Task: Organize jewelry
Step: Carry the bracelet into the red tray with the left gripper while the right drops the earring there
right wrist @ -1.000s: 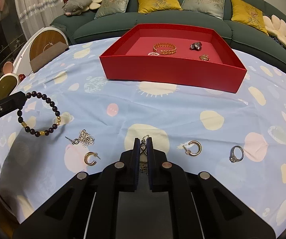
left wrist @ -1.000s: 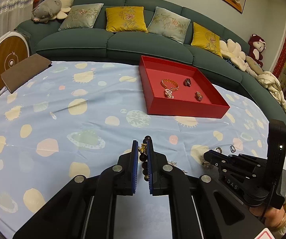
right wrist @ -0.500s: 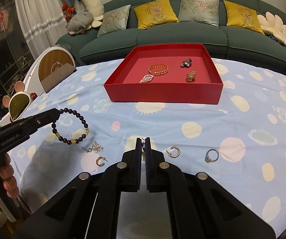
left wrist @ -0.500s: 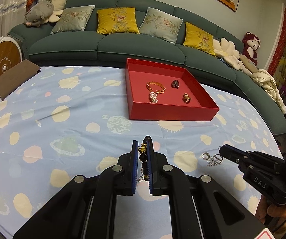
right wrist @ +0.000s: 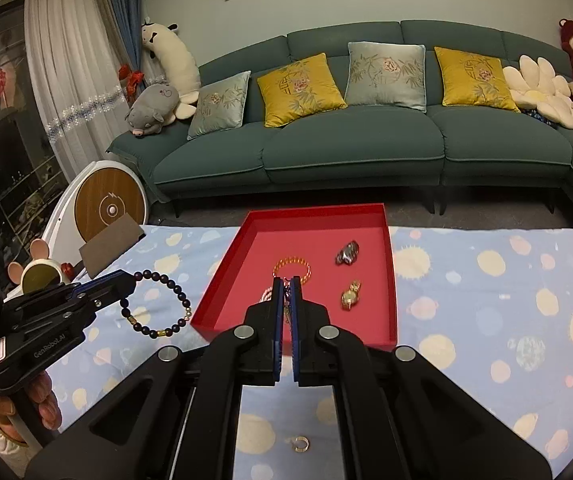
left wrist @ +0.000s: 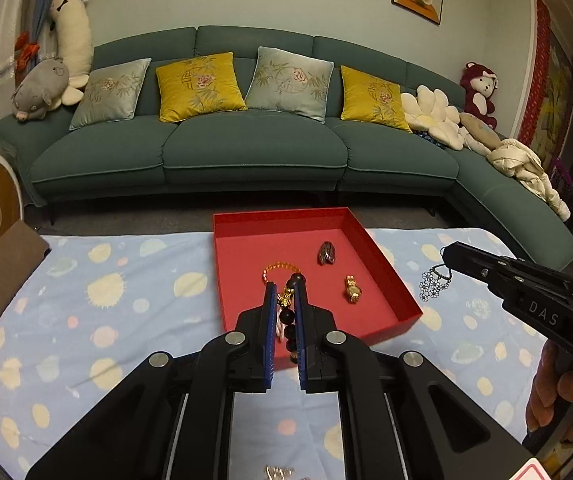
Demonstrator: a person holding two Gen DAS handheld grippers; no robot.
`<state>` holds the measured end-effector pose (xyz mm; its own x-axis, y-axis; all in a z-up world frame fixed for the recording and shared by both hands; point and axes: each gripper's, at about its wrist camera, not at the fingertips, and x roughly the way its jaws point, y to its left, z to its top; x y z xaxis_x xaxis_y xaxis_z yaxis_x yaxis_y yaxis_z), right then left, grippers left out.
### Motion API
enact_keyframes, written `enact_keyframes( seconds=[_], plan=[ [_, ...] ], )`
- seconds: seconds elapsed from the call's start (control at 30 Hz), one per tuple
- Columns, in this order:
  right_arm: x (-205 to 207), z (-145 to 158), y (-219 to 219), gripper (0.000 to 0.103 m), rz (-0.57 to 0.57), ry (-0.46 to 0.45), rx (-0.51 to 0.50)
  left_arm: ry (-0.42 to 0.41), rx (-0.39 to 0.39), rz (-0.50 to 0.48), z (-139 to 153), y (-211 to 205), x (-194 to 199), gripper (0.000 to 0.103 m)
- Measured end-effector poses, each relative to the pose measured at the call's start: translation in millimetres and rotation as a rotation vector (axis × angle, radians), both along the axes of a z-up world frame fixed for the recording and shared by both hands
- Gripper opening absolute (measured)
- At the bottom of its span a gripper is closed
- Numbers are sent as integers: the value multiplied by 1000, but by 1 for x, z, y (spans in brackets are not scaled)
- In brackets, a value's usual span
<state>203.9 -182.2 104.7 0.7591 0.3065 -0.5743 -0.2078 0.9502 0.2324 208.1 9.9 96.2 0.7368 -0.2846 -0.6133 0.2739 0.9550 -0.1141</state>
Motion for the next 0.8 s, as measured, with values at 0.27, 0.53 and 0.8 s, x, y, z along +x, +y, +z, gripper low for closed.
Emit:
enact_keyframes(
  seconds=[0.27, 0.53, 0.8],
  plan=[
    [77, -21, 7, 2, -11, 39, 9, 42, -25, 32, -21, -8, 92, 6],
    [129, -73, 12, 2, -12, 143, 10, 113, 12, 58, -60, -19, 148, 7],
    [144, -98, 17, 4, 5, 178, 7, 132, -4, 93, -79, -16, 163, 10]
  ],
)
